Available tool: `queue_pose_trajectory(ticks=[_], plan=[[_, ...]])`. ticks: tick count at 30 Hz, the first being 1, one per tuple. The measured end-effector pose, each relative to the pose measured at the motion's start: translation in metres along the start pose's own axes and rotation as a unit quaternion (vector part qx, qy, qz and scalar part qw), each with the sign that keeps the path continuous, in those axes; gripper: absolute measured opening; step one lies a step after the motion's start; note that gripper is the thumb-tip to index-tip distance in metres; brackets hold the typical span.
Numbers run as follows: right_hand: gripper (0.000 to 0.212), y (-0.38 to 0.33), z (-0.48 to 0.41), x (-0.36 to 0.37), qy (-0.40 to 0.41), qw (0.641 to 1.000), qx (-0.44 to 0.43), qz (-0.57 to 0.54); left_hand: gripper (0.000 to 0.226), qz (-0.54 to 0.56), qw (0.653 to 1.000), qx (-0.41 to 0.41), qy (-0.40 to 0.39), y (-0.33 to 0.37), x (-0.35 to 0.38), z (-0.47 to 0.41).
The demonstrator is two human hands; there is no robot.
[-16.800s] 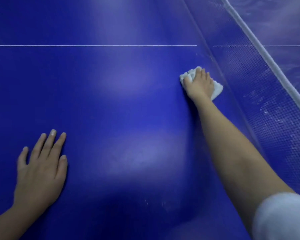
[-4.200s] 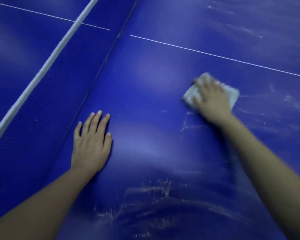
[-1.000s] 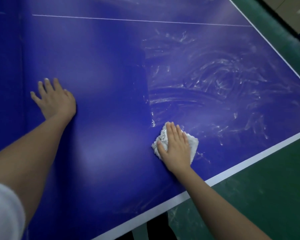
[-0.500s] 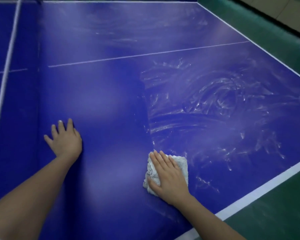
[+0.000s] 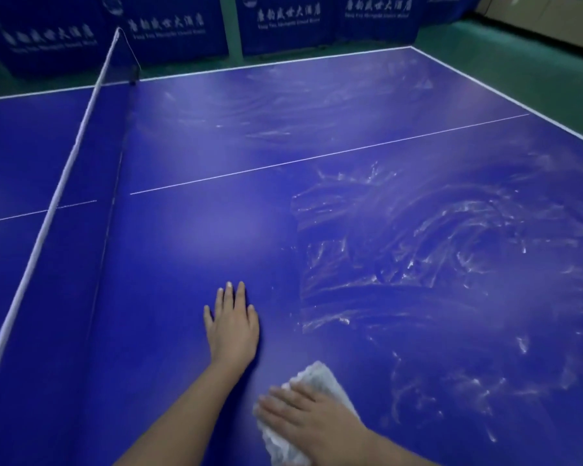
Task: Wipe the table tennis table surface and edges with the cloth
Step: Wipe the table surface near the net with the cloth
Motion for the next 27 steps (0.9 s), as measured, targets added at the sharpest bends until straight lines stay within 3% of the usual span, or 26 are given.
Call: queue_pose_trajectory(ticks=[2, 6, 11, 13, 15, 17, 19, 21, 24, 27], plan=[[0.055, 0.029, -0.006, -0.006, 0.014, 1.0, -0.016, 0.011, 0.053, 0.003, 1.0, -0.024, 0.006, 0.005, 0.0, -0.013], [0.064, 0.127, -0.028, -0.041, 0.081, 0.986, 0.136, -0.047, 0.054, -0.005, 0.998, -0.055, 0.025, 0.008, 0.004, -0.026], [0.068, 0.208, -0.046, -0.046, 0.143, 0.939, 0.291, -0.112, 0.054, -0.025, 0.997, -0.06, 0.043, 0.009, 0.009, -0.028], [0.067, 0.191, -0.051, -0.05, 0.155, 0.961, 0.21, -0.088, 0.053, -0.04, 0.996, -0.062, 0.043, 0.01, 0.009, -0.029], [0.065, 0.154, -0.054, -0.041, 0.096, 0.993, 0.057, -0.037, 0.049, -0.044, 0.996, -0.06, 0.048, 0.013, 0.005, -0.029], [0.058, 0.126, -0.048, -0.025, 0.042, 0.997, -0.059, 0.027, 0.05, -0.04, 0.996, -0.051, 0.057, 0.016, 0.001, -0.03], [0.055, 0.128, -0.048, -0.022, 0.029, 0.991, -0.122, 0.045, 0.053, -0.055, 0.995, -0.043, 0.064, 0.017, -0.002, -0.029], [0.061, 0.155, -0.064, -0.034, 0.041, 0.991, -0.13, 0.018, 0.058, -0.064, 0.995, -0.045, 0.063, 0.018, -0.004, -0.029], [0.061, 0.232, -0.105, -0.06, 0.076, 0.994, -0.042, -0.069, 0.058, -0.068, 0.994, -0.051, 0.066, 0.019, -0.004, -0.03], [0.062, 0.33, -0.121, -0.076, 0.148, 0.96, 0.218, -0.092, 0.057, -0.07, 0.993, -0.05, 0.081, 0.019, -0.003, -0.03]])
Point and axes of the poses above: each hand's wrist, its own z-axis away from the middle knuckle, its own x-axis out of the palm, y = z × x, the point moved 4 cm from there along -z, towards the middle knuckle, and after that the axes turned 9 degrees about -x, right-handed, at the moved point
